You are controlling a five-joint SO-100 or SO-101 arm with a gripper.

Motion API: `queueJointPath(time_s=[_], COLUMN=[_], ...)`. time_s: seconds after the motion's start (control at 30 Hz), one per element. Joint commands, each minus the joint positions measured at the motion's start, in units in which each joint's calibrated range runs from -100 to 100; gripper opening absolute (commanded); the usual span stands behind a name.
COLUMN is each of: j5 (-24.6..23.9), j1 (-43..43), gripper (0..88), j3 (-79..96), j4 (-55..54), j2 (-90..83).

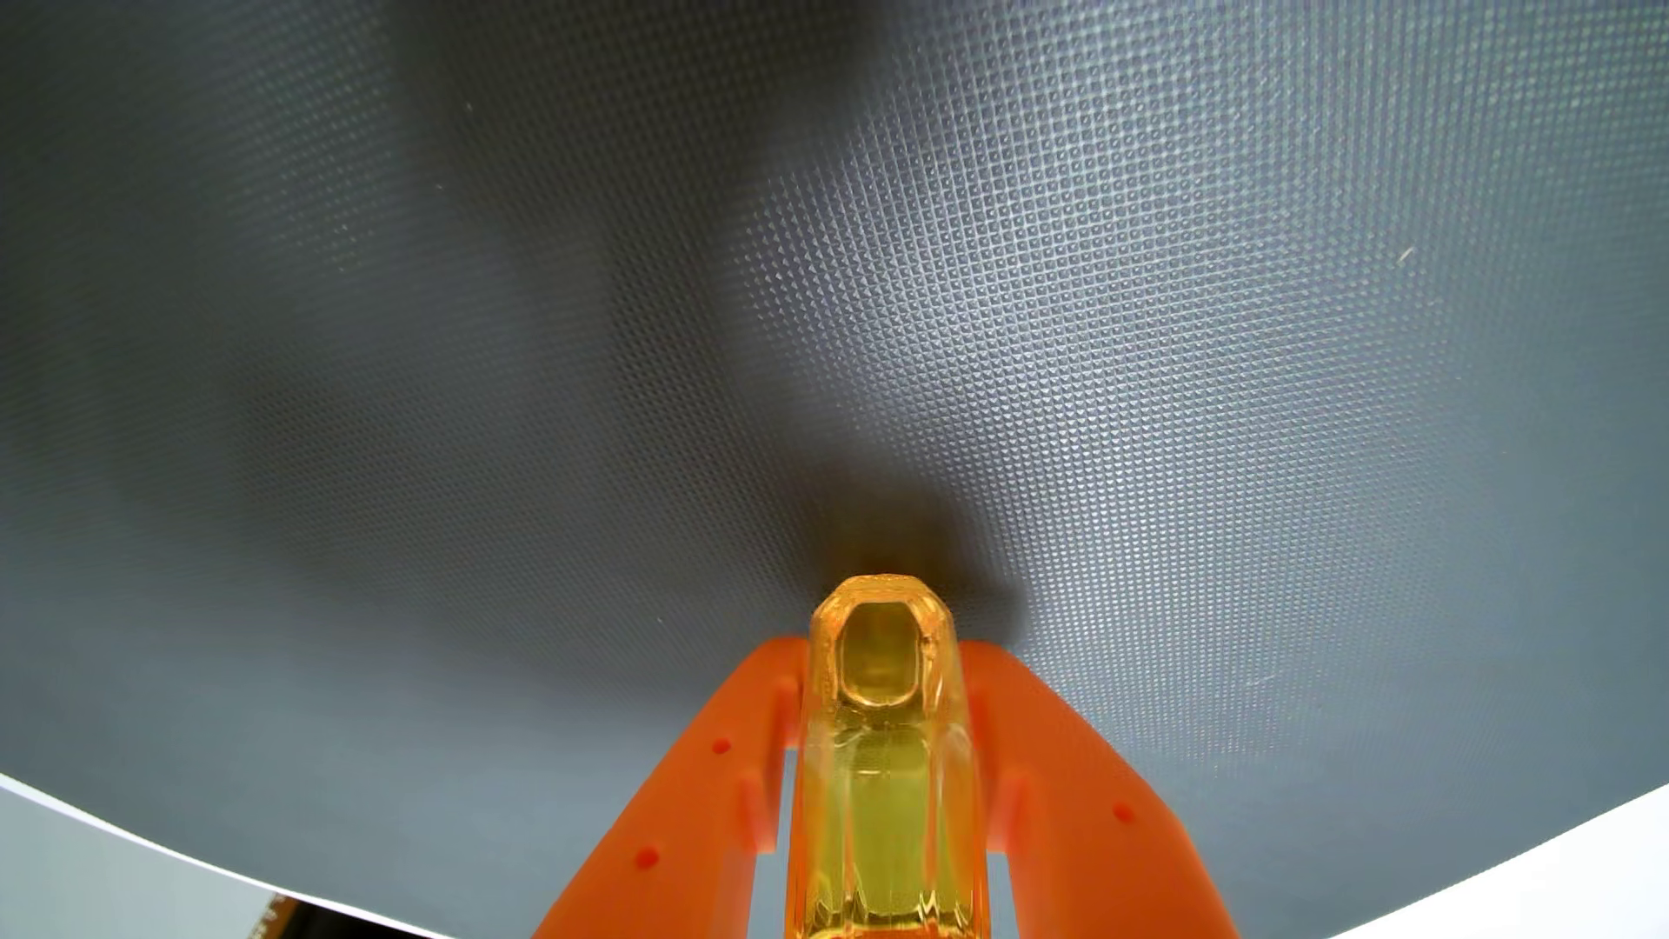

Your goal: Grab the eyedrops

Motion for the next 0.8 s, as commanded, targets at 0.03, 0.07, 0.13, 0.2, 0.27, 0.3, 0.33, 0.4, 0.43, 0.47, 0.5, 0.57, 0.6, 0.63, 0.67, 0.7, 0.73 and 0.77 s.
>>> queueJointPath(time_s=[0.03,0.07,0.13,0.2,0.27,0.3,0.33,0.4,0.43,0.47,0.5,0.57,0.6,0.63,0.67,0.7,0.73,0.77], j5=[-0.2,-0.2,-0.2,-0.2,-0.5,-0.7,-0.7,-0.7,-0.9,-1.2,-1.3,-1.4,-1.6,-2.0,-2.3,-2.6,-3.2,-3.8], j1=[-0.3,-0.3,-0.3,-0.4,-0.4,-0.4,-0.4,-0.4,-0.4,-0.2,-0.1,0.2,0.4,0.4,0.5,0.9,1.2,1.5], gripper=[6.8,6.7,6.5,3.7,0.9,0.8,0.8,0.8,0.8,0.7,0.7,0.7,0.7,0.6,0.6,0.6,0.6,0.6], j3=[-2.6,-2.6,-2.6,-2.6,-2.6,-2.6,-2.6,-2.7,-2.8,-3.1,-3.7,-5.3,-6.5,-7.9,-9.1,-10.1,-10.7,-11.2], j4=[0.4,0.4,0.4,0.4,0.3,0.3,0.3,0.4,0.5,0.6,1.8,4.8,6.5,8.4,10.4,12.1,13.5,14.7], j2=[-0.4,-0.4,-0.5,-0.6,-0.7,-0.9,-1.1,-1.1,-1.2,-1.5,-2.0,-3.6,-4.7,-5.8,-7.1,-8.2,-9.2,-10.1])
